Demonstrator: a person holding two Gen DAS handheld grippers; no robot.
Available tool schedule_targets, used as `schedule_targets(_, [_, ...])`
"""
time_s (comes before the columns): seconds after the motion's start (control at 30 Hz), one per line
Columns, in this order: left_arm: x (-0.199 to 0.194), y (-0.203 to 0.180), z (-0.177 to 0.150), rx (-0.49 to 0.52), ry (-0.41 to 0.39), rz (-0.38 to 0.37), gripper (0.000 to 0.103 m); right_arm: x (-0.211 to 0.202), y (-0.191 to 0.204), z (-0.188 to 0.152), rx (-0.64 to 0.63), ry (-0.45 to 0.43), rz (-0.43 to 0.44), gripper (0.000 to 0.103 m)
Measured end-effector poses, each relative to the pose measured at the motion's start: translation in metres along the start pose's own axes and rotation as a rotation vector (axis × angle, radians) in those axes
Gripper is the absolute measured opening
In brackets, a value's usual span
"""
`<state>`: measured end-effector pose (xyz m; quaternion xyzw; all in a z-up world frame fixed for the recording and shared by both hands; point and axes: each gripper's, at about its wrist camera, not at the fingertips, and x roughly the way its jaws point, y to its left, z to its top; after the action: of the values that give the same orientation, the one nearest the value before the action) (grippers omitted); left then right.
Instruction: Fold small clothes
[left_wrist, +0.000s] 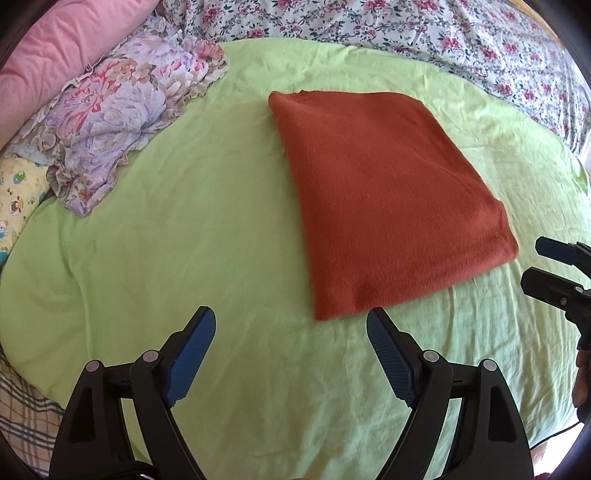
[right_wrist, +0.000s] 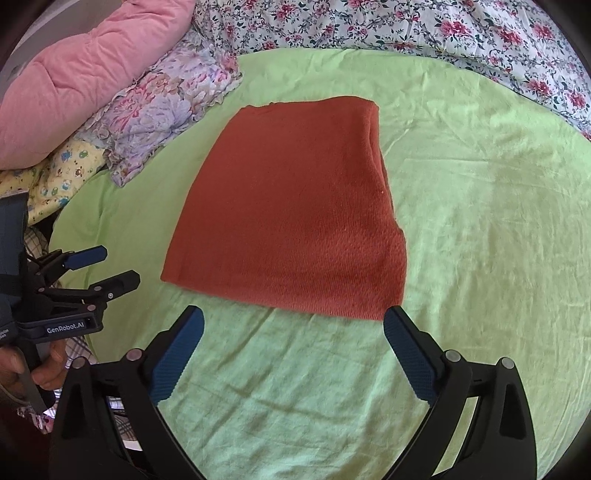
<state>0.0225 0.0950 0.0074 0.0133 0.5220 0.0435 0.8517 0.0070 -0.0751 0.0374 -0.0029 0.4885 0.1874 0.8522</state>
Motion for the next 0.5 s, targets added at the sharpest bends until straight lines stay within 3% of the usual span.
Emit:
schedule_targets(0.3, [0.008, 0.0, 0.014, -0.013, -0.007, 0.004, 0.085, 0.013, -0.006, 0.014, -0.007, 0.015, 0.003, 0.098])
schedule_targets(0.5, [0.009, -0.002, 0.02, -0.028, -0.011, 0.011, 0.085, 0.017, -0.008, 0.022, -0.004, -0.021, -0.008, 0.098])
